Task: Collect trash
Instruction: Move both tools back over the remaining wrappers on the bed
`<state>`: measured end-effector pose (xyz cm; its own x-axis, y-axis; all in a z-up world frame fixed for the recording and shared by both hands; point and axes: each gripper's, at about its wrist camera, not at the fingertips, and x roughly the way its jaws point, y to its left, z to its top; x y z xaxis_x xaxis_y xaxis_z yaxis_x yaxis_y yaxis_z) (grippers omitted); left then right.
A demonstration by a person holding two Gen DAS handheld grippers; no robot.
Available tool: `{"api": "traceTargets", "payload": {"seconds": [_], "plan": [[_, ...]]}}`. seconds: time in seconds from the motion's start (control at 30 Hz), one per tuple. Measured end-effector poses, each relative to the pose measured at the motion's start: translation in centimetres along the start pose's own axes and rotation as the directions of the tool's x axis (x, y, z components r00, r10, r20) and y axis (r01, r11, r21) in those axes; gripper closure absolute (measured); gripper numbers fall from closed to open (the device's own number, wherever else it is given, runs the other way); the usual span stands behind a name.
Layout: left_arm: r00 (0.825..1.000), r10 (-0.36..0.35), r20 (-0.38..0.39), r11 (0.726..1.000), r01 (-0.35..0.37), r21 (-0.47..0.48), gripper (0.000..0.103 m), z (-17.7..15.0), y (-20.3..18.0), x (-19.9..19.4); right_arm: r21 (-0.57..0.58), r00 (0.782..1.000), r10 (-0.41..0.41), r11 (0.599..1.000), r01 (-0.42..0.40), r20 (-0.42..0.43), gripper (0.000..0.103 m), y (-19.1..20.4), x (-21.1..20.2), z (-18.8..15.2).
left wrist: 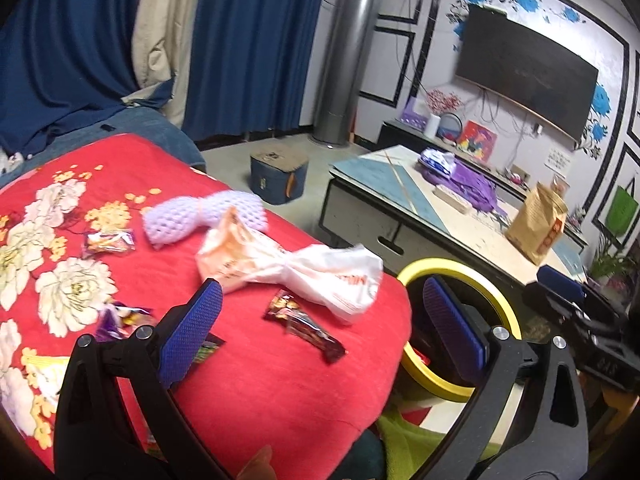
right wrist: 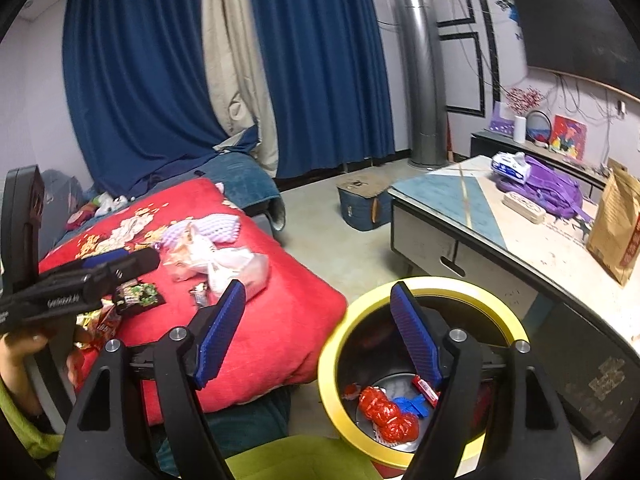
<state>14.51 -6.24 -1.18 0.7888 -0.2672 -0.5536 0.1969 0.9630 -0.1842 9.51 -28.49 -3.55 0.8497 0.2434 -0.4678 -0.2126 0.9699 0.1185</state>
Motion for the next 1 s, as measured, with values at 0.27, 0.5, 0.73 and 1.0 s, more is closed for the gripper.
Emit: {"api": "traceTargets", "payload": {"seconds": [0.27,0.5,0.73,1.0], "plan": [[0.999,0.042,0.022,0.998,-0.041,-0.043,0.011,0.6,2.4,-0.9,-0.037,0.999,0.054,0.998,-0.054,-0.003,0.027,2.7,0.5,0.7],[0.996,0.078,0.04,0.993,-0.074,-0.094,0.011,1.0,4.5,-1.5,-0.069,0.996,0.092,0.993,-0.093,-0.021,0.026,4.5,1.6,1.1],[0.992,0.117,0.047,0.983,-0.109,-0.148,0.011,1.3,6.9,-1.9,-0.077,0.991,0.122,0.989,-0.126,-0.058,0.024,6.1,4.1,1.8],[0.984,0.174,0.041,0.957,-0.159,-0.244,0.011,1.5,10.8,-2.3,-0.052,0.988,0.109,0.992,-0.115,-0.108,0.024,7.1,8.5,2.5]]}}
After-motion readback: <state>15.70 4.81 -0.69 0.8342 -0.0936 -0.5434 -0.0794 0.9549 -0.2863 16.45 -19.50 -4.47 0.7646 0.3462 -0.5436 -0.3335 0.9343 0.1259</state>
